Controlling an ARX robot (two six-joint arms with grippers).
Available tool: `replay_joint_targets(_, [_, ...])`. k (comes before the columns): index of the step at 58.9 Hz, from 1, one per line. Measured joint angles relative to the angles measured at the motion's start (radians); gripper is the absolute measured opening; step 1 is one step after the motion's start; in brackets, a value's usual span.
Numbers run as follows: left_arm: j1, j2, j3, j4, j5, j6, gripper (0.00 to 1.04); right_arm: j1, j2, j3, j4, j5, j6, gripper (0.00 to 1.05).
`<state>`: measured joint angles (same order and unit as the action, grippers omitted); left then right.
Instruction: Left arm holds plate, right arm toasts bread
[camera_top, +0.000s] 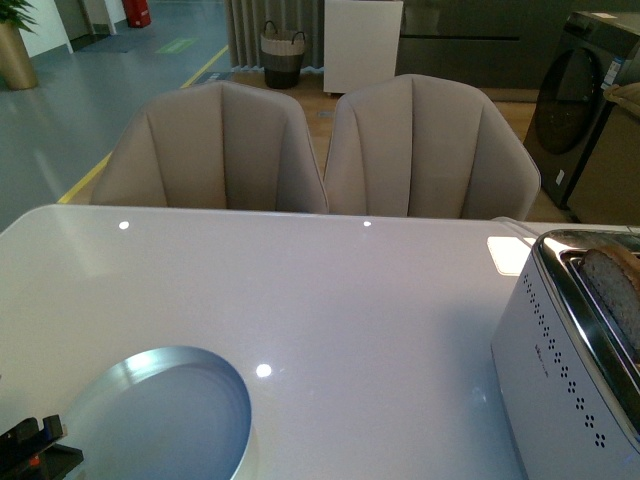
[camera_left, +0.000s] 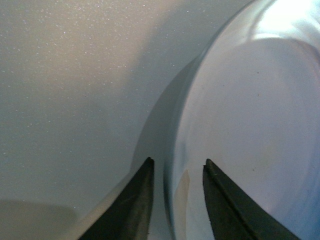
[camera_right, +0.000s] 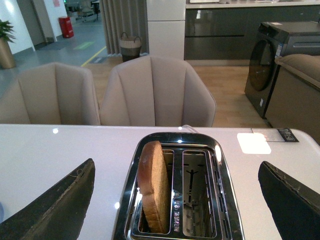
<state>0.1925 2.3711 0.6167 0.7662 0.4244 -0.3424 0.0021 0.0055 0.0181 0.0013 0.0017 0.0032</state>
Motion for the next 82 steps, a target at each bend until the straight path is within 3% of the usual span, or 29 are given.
replay_joint_targets(21, [-0.005,-0.35,-0.09,-0.032,-0.04,-0.02,0.99,0.0,0.0,0.0,0.0,0.0,0.0,0.96])
replay_joint_targets(33, [-0.101,-0.747,-0.095,-0.188,-0.123,-0.111,0.98,0.0,0.0,0.0,0.0,0.0,0.0,0.96])
replay_joint_targets(36, [-0.145,-0.779,-0.118,-0.068,-0.233,-0.064,0.92,0.0,0.0,0.0,0.0,0.0,0.0,0.96])
replay_joint_targets(38, [-0.17,-0.791,-0.158,0.102,-0.323,0.016,0.85,0.0,0.0,0.0,0.0,-0.001,0.0,0.96])
replay_joint_targets(44, [-0.192,-0.843,-0.267,0.369,-0.41,0.206,0.67,0.0,0.0,0.0,0.0,-0.001,0.0,0.96])
replay_joint_targets(50, [-0.192,-0.935,-0.343,0.394,-0.425,0.283,0.48,0.0,0.0,0.0,0.0,-0.002,0.0,0.96])
replay_joint_targets(53, [-0.192,-0.997,-0.394,0.375,-0.425,0.31,0.32,0.0,0.0,0.0,0.0,-0.002,0.0,0.96])
replay_joint_targets(62, [-0.192,-1.129,-0.468,0.317,-0.424,0.322,0.03,0.0,0.0,0.0,0.0,-0.002,0.0,0.96])
replay_joint_targets(82, [-0.192,-1.415,-0.564,0.122,-0.425,0.329,0.03,0.0,0.0,0.0,0.0,-0.002,0.0,0.96])
